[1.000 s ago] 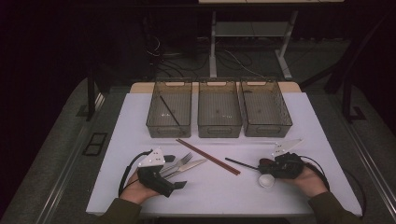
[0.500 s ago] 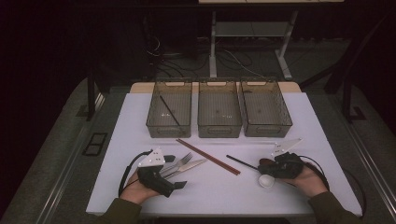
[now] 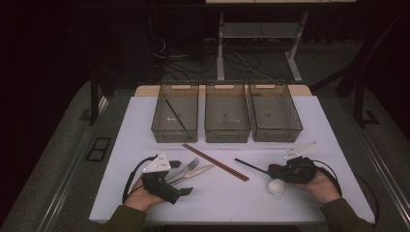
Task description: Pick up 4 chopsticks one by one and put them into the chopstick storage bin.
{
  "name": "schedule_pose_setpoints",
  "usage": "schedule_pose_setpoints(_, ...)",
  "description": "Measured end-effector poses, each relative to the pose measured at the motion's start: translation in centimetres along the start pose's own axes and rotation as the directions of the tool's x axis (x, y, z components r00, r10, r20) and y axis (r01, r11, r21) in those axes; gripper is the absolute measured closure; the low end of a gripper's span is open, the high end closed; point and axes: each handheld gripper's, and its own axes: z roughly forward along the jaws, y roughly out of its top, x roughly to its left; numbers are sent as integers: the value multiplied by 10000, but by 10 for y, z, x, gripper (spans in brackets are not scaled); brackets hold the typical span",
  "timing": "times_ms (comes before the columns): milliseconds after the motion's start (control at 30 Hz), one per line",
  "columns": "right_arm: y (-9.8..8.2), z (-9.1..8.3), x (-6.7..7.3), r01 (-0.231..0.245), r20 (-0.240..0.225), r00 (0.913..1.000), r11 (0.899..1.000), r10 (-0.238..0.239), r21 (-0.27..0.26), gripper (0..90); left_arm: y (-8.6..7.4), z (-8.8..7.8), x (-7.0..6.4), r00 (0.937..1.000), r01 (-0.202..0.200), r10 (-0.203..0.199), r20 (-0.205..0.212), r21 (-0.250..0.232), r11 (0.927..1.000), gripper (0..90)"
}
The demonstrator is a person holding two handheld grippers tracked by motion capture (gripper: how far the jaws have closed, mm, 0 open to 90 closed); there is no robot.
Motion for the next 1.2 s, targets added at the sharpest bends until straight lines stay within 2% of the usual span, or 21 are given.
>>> schedule_pose_setpoints(467,6,-8,-1,-136,27,9999,9987,138,-494,855,-3,4,1,10000,32,-34,48,257,9997,0)
schedule_pose_setpoints(1200,27,-9,0,-610,144,9979,9915,630,-1147,855,-2,3,0,10000,53,-54,36,187,9998,0)
